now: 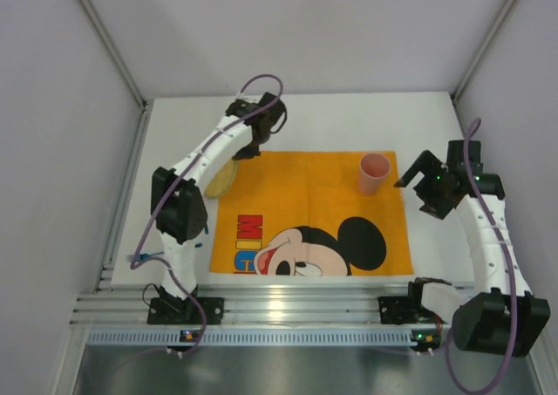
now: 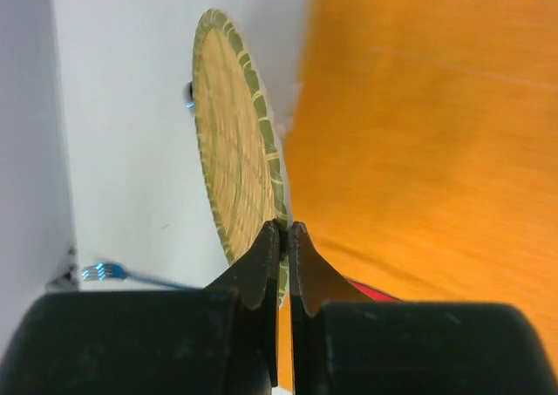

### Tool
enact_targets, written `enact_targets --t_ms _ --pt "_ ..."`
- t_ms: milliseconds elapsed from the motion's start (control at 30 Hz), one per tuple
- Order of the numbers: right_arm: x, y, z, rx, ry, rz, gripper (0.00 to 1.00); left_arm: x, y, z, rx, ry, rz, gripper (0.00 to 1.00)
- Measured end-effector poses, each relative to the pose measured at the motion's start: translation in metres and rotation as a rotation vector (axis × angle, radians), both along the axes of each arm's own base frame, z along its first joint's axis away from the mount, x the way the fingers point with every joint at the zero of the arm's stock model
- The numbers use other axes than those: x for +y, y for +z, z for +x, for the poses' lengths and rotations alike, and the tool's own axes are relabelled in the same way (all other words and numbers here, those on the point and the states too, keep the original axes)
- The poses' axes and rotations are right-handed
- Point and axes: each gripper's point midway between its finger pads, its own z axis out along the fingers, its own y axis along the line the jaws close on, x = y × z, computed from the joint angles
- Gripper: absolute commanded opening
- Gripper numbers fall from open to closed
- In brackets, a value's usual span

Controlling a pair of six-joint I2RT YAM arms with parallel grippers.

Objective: Set the dinner table for one person

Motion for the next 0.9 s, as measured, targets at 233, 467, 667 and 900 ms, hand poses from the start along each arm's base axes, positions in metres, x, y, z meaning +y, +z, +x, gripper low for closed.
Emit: enact_targets --t_ms 233,467,667,900 --pt "-0.009 0.019 -0.024 -0.012 -0.051 -0.054 1.00 -0.159 0.000 0.005 -0.086 -0.238 -0.097 0.00" --pt "-0.020 0.028 -0.046 -0.003 -0.080 -0.122 1.00 -0.261 -0.056 -0.079 0.048 -0.483 -0.071 0.00" --pt "-0.025 0.032 -0.063 -0.004 -0.085 -0.162 1.00 -0.279 -0.071 -0.116 0.119 -0.543 -0.081 0.06" --pt "-0.027 0.030 -0.070 0.012 -0.083 -0.179 1.00 -0.278 -0.089 -0.136 0.200 -0.528 -0.104 0.98"
